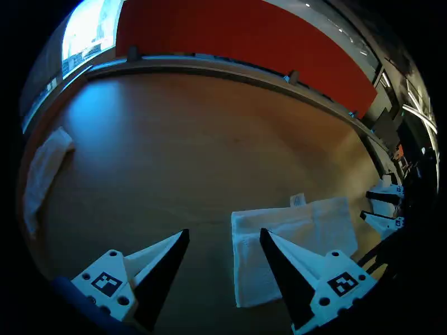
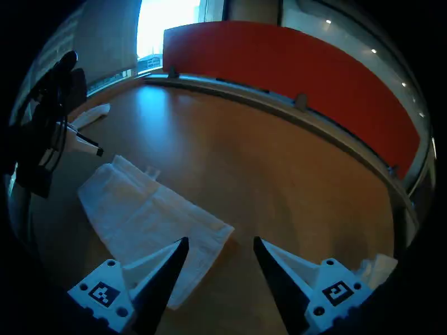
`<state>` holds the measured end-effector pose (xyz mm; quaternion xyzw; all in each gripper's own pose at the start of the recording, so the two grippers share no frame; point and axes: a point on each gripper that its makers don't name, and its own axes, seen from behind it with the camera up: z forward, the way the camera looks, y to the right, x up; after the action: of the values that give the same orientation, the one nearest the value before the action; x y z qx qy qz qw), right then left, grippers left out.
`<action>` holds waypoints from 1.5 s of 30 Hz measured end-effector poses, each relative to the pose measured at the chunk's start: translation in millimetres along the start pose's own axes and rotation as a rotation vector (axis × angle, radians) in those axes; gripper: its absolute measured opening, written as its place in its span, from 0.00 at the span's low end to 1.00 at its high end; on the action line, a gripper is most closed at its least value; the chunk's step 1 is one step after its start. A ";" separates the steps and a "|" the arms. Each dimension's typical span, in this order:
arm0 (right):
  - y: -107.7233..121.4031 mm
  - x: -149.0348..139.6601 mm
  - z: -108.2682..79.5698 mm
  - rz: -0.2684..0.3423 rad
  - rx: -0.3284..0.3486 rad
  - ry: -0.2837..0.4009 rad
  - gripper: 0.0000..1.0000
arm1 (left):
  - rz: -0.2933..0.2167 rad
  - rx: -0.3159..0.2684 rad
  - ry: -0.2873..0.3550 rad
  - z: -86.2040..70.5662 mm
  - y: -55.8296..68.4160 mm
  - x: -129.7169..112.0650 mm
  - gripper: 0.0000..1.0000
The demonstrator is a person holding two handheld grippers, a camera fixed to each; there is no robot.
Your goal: Fold towel
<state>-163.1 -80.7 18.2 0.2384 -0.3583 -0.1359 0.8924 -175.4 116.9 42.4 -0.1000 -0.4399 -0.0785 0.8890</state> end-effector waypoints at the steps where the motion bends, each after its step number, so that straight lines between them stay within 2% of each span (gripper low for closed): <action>1: -0.5 -0.5 -1.0 -0.001 0.000 0.000 0.90 | 0.001 0.000 0.000 -0.9 -0.2 -0.8 0.94; 10: -7.0 -6.3 -12.1 -0.002 0.002 0.003 0.90 | 0.006 -0.007 0.001 -14.8 -0.6 -13.0 0.94; 27: -28.7 -30.1 -38.6 0.013 0.008 0.000 0.90 | 0.034 -0.003 -0.003 -45.5 -0.3 -55.3 0.94; 34: -32.2 -39.3 -42.2 -0.002 0.015 -0.011 0.90 | 0.019 0.005 -0.009 -49.7 -2.2 -66.0 0.94; 45: -40.0 -47.4 -42.5 -0.040 0.050 -0.019 0.90 | -0.010 0.038 -0.006 -70.2 -12.6 -83.4 0.94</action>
<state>-169.5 -81.2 -56.7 0.2665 -0.3653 -0.1472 0.8797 -174.5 91.7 -64.5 -0.0810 -0.4444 -0.0741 0.8891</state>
